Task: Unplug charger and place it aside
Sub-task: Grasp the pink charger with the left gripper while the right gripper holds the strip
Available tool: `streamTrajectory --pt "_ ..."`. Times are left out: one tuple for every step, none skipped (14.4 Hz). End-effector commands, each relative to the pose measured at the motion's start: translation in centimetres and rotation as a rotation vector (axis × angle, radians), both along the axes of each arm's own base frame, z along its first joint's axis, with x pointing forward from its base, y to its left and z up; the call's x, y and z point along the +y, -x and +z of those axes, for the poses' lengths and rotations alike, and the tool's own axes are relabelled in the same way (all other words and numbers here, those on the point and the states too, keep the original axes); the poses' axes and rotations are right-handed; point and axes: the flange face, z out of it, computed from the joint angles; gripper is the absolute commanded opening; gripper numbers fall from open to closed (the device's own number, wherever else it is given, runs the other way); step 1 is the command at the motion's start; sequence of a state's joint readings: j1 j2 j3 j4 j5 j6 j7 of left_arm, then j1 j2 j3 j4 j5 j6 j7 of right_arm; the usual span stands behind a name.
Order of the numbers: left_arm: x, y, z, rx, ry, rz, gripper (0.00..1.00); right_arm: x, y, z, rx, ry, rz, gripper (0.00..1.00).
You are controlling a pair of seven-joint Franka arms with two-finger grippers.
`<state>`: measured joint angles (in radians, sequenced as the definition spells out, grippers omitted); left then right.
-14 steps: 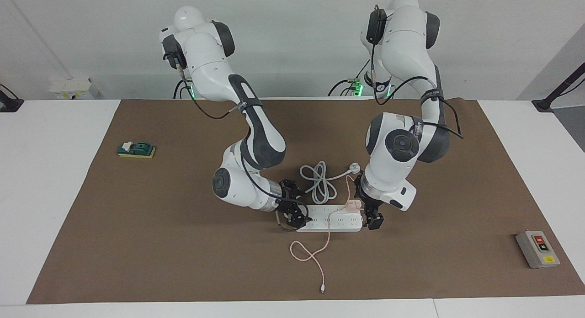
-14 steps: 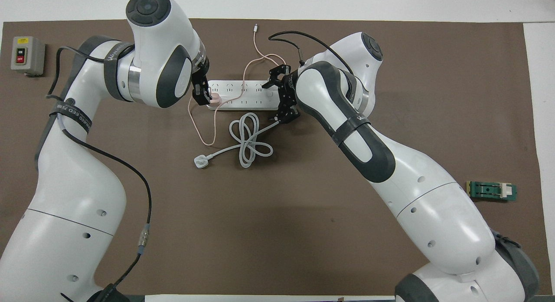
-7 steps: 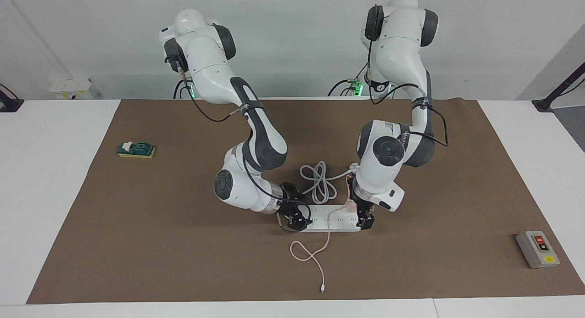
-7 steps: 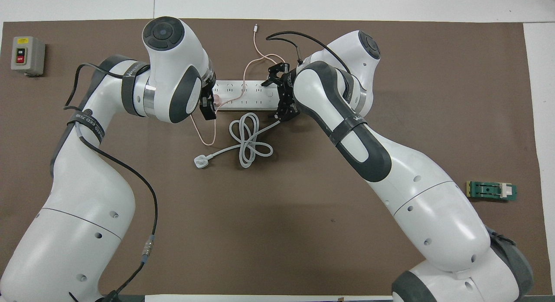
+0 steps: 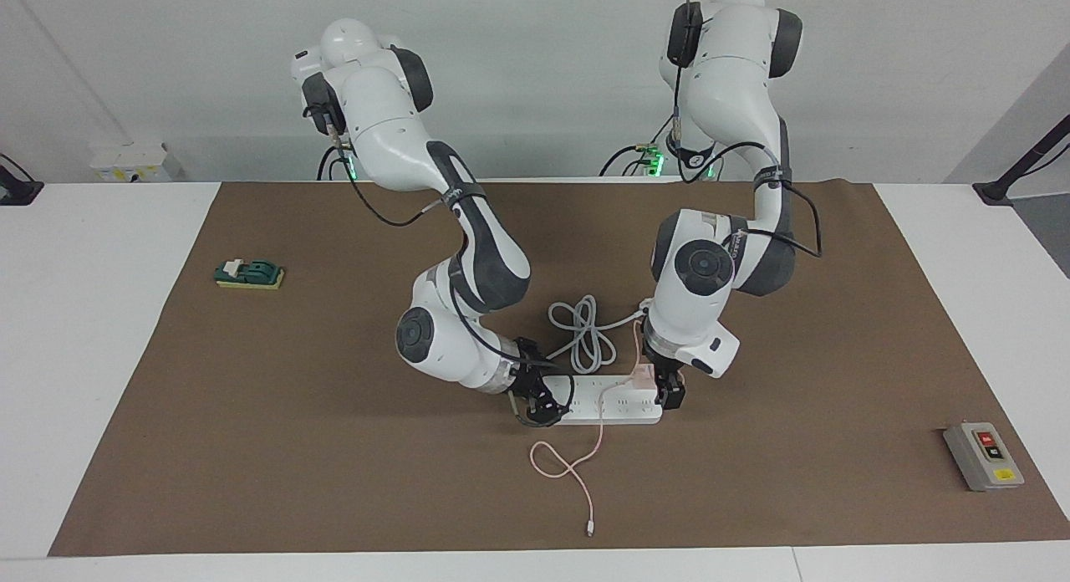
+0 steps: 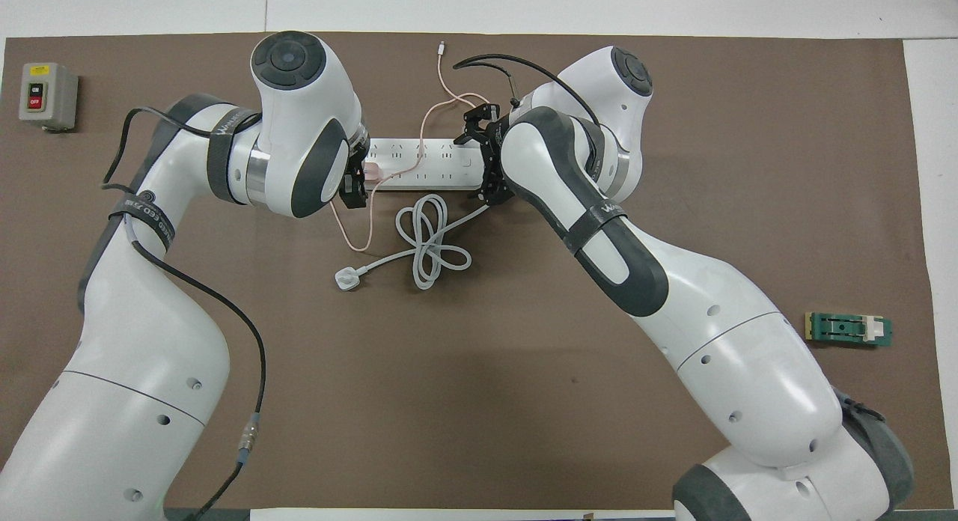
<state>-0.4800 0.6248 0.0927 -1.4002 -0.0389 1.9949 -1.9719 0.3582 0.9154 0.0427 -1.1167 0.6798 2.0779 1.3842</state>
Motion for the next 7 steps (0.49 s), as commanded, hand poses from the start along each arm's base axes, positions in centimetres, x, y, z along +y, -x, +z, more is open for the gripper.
streamTrajectory --pt "-0.5 1.1 0.0 -0.019 -0.019 -0.019 0.97 0.2 -0.8 -0.8 -0.029 0.012 0.008 1.00" --pt "-0.7 1.3 -0.4 -0.025 -0.017 -0.021 0.95 0.3 -1.0 -0.5 -0.034 0.009 0.003 1.00" --pt "-0.6 1.4 -0.7 -0.027 -0.016 -0.019 0.90 0.2 -1.1 -0.5 -0.028 0.002 -0.013 1.00" --pt "-1.1 1.6 -0.6 -0.031 -0.014 -0.024 0.76 -0.1 -1.4 -0.3 -0.032 -0.007 -0.047 1.00" --pt "-1.0 1.8 -0.8 -0.024 -0.017 -0.025 0.56 0.4 -1.3 -0.5 -0.050 -0.003 -0.058 1.00" --pt "-1.0 1.8 -0.8 -0.023 -0.018 -0.025 0.39 0.3 -1.4 -0.9 -0.065 0.001 -0.074 1.00" --pt "-1.0 1.8 -0.7 -0.024 -0.017 -0.025 0.22 0.4 -1.3 -1.3 -0.070 0.006 -0.077 1.00"
